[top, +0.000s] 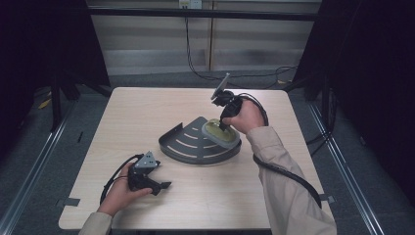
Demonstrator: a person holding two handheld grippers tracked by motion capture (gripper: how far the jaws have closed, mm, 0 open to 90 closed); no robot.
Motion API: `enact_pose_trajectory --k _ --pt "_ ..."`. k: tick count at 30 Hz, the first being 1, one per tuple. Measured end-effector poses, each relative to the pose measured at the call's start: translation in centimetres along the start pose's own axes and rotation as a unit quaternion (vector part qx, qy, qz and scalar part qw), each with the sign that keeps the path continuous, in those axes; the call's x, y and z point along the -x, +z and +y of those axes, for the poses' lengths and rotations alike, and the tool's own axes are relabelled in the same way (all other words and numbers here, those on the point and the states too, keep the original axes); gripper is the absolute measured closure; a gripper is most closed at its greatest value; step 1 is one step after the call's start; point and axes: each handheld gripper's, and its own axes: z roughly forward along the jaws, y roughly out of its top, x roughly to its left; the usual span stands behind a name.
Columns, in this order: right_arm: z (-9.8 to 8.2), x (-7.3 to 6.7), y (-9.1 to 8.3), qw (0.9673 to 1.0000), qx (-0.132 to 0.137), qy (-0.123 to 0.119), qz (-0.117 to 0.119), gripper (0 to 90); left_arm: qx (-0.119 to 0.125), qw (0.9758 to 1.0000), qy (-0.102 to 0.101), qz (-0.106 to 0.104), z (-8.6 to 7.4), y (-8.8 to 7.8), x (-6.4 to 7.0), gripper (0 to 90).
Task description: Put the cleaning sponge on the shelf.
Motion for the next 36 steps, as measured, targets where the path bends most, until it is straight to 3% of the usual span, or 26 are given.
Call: enact_pose_trajectory --k 36 --pt "0.6 0.1 2.5 0.9999 -0.009 0.011 -0.004 70.8 -0.001 1.0 0.0 0.0 0.0 0.0 0.0 9.9"
